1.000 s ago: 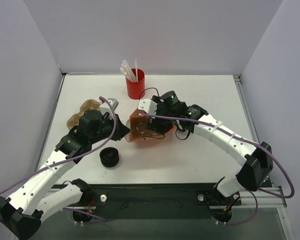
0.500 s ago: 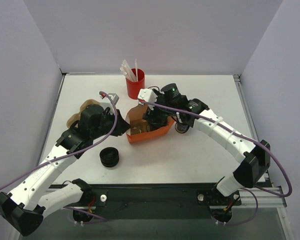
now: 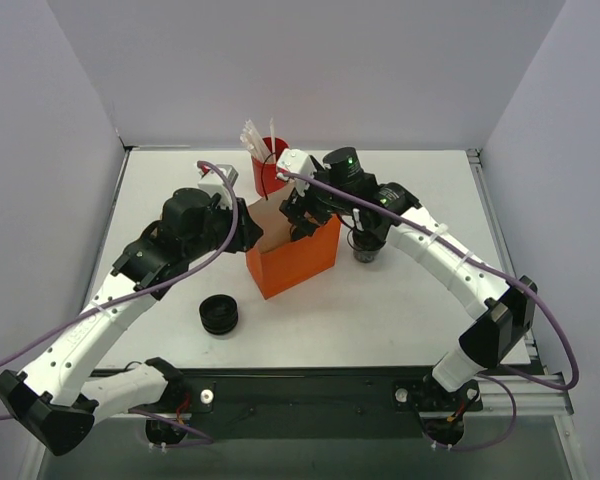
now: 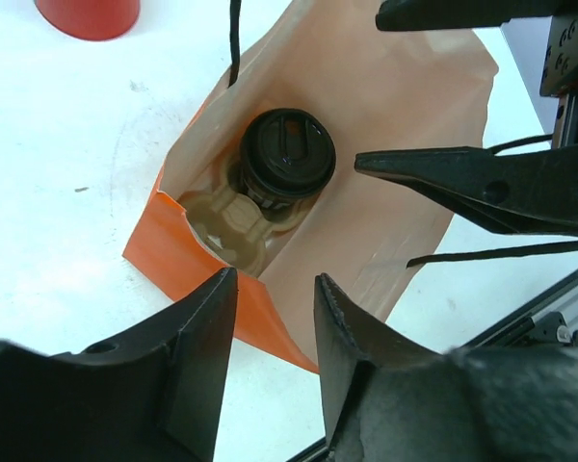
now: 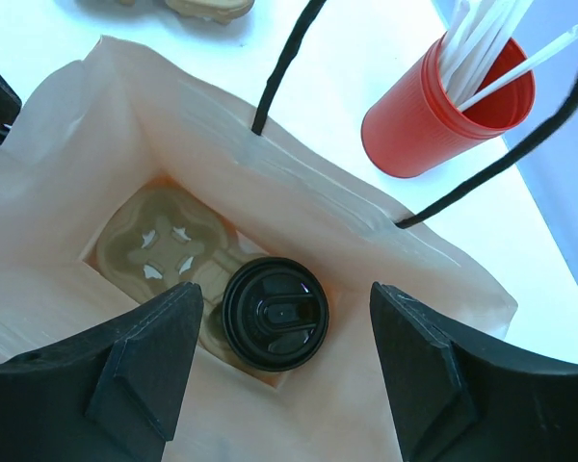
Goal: Pack the takeout coffee
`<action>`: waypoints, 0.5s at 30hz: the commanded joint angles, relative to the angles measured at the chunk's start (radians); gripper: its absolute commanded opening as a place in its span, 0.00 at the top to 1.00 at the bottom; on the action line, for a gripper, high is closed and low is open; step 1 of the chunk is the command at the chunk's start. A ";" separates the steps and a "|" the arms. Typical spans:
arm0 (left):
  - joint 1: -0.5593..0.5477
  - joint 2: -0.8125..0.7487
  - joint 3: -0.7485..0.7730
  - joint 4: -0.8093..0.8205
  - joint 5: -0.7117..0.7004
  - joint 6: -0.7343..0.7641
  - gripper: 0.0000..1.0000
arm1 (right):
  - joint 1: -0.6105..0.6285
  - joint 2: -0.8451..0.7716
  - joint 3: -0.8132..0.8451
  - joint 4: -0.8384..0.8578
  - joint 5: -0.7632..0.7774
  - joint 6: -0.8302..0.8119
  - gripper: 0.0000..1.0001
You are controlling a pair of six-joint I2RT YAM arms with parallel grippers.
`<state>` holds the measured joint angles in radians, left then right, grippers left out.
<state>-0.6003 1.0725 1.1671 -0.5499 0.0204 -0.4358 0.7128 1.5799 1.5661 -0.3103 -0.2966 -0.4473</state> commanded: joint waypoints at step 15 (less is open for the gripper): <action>0.016 -0.065 0.160 0.031 -0.221 0.112 0.31 | -0.032 -0.034 0.153 0.063 0.057 0.292 0.29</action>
<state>-0.5934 1.0439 1.2411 -0.5800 -0.1047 -0.3702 0.6868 1.5913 1.6577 -0.2958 -0.2787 -0.2684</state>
